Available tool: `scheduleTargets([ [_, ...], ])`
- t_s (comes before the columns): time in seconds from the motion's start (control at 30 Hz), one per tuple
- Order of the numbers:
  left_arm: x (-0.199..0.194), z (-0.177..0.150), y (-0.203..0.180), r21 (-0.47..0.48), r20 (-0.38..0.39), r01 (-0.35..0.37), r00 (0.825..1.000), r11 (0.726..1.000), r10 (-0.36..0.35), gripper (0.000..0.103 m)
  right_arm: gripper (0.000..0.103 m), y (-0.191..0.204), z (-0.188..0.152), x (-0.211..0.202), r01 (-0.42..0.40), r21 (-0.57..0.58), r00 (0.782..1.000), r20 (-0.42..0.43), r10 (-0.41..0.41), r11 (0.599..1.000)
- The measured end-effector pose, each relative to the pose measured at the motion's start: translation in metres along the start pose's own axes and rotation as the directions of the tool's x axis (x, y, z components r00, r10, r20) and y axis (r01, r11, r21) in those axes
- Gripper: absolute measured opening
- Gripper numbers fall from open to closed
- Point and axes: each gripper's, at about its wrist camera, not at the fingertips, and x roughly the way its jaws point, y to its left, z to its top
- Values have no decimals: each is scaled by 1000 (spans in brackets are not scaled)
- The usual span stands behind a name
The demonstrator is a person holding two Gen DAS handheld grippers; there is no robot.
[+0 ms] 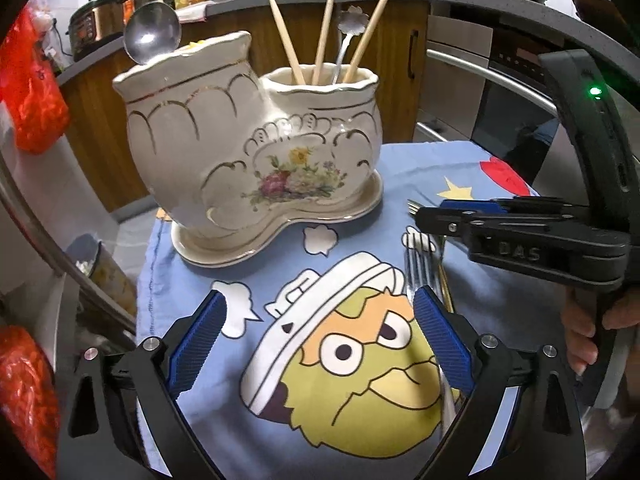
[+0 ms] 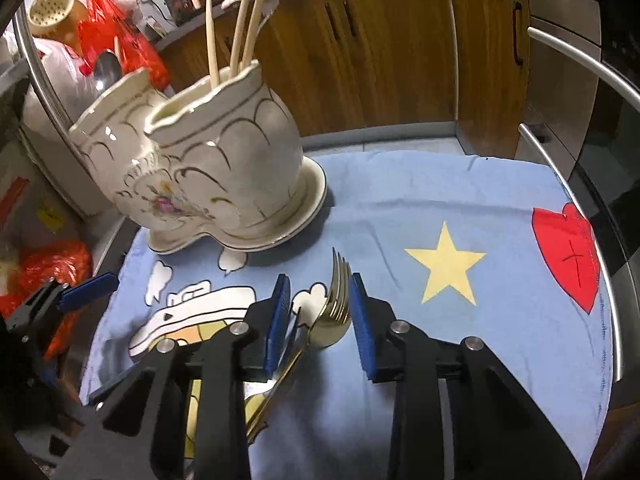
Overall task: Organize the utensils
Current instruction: 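Close the right tool around a gold fork on the cloth, then grasp a silver fork with the left tool while the right tool holds the gold fork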
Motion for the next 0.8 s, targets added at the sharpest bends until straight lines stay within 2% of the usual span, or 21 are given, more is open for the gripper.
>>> scheduleTargets([
  [0.07, 2, -2, -3, 13, -11, 11, 1000, 1000, -11, 86, 19, -2, 0, 1, -1, 12, 1000, -3, 1, 1000],
  [0.13, 4, -3, -7, 29, -22, 18, 1000, 999, -17, 83, 12, -4, 0, 0, 9, 23, 1000, -2, -9, 1000],
  [0.4, 5, -2, -16, 48, -22, 37, 999, 998, -36, 82, 10, -17, 1, -3, 4, 63, 1000, -14, -3, 998],
  [0.57, 6, -1, -20, 53, -24, 38, 999, 998, -36, 82, 11, -18, -3, 10, 32, 52, 998, -57, -29, 998],
  [0.73, 9, -2, -19, 50, -31, 41, 999, 998, -39, 82, 9, -28, -4, 7, -27, 117, 997, -63, 35, 993],
  [0.8, 13, 0, -21, 51, -36, 51, 998, 997, -49, 78, 8, -30, -5, 1, -50, 128, 997, -44, 56, 991],
])
